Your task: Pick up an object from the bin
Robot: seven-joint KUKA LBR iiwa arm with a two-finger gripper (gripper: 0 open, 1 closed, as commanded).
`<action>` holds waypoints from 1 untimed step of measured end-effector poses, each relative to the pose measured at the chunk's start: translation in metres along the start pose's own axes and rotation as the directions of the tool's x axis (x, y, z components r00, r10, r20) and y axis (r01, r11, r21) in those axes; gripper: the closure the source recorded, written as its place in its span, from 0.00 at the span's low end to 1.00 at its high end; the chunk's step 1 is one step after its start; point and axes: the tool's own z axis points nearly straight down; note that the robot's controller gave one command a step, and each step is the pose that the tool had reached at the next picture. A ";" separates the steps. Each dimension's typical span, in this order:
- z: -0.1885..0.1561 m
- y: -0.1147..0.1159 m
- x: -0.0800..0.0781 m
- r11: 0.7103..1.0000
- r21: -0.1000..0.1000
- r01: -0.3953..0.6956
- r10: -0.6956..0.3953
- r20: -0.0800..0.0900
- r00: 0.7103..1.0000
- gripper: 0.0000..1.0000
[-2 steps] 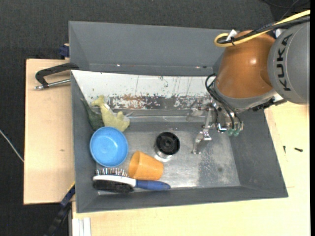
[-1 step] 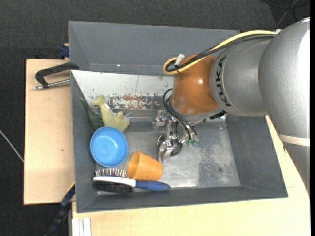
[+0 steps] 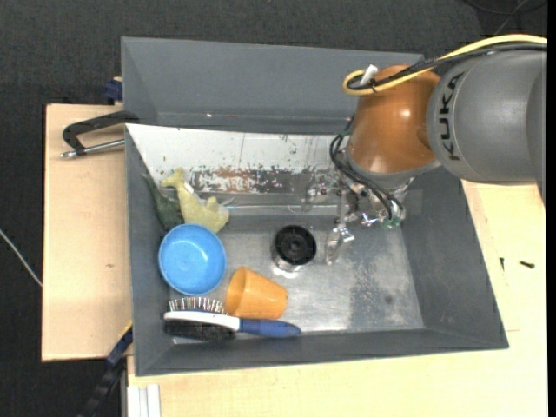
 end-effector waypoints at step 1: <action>-0.011 0.047 -0.011 0.967 -0.005 0.256 -0.256 0.000 0.967 0.00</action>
Offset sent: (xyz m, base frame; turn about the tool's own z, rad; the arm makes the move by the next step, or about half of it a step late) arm -0.0039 0.0455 0.0090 -0.2578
